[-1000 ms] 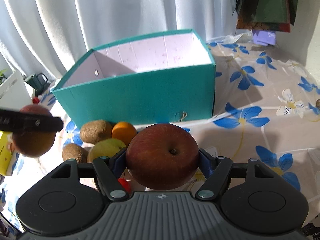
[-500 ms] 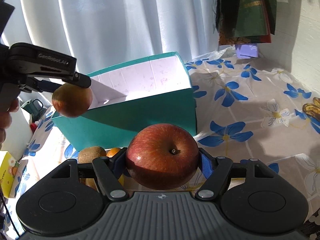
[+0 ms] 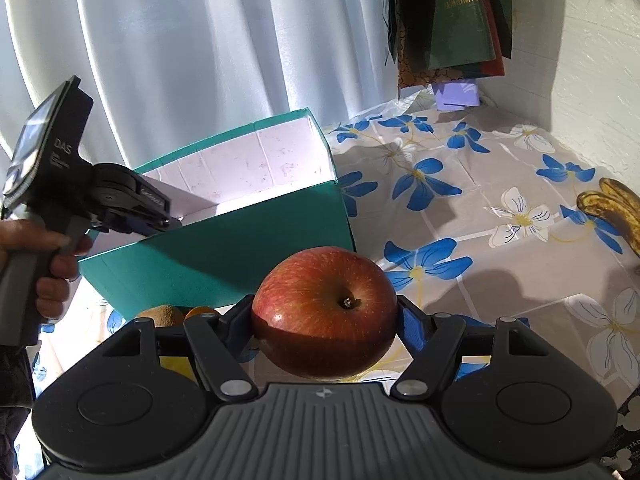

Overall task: Organize fruits
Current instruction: 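Carry the dark red apple into the teal box and open left tool while right tool lifts its apple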

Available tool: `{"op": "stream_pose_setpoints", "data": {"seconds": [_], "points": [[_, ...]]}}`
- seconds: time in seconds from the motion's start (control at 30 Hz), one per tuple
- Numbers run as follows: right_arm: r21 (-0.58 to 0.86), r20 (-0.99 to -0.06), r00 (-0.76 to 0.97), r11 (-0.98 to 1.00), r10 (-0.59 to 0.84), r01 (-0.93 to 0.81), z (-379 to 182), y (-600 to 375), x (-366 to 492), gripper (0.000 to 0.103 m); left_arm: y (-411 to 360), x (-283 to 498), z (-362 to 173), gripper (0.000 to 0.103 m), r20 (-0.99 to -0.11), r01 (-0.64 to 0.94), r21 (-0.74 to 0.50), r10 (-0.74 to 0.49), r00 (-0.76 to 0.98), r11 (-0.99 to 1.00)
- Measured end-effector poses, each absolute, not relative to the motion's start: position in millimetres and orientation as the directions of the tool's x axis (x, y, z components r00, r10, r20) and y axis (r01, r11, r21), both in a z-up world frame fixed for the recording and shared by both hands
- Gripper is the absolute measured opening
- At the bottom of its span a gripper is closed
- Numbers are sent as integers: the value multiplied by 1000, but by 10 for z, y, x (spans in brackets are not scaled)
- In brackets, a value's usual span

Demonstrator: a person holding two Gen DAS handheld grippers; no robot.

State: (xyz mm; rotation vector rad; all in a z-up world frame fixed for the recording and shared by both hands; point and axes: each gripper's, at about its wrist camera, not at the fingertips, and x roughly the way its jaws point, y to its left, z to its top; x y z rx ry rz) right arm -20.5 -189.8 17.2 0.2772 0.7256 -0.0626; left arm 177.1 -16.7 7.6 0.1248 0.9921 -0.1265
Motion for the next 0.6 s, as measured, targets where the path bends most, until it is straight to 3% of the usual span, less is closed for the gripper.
{"op": "stream_pose_setpoints", "data": {"seconds": [0.03, 0.1, 0.2, 0.37, 0.6], "points": [[227, -662, 748, 962, 38, 152, 175, -1898, -200, 72, -149, 1781, 67, 42, -840, 164, 30, -64, 538, 986], [225, -657, 753, 962, 35, 152, 196, -1898, -198, 72, -126, 1760, 64, 75, -837, 158, 23, -68, 543, 987], [221, -648, 761, 964, 31, 149, 234, -1891, -194, 72, -104, 1679, 119, 98, -813, 138, 31, -55, 579, 990], [211, -632, 774, 968, 28, 136, 333, -1885, -143, 72, -28, 1526, 331, 101, -803, 104, -16, -75, 591, 994], [180, -588, 809, 978, 18, 109, 553, -1880, -79, 73, 79, 1023, 576, 103, -781, 45, 22, -11, 625, 999]]}}
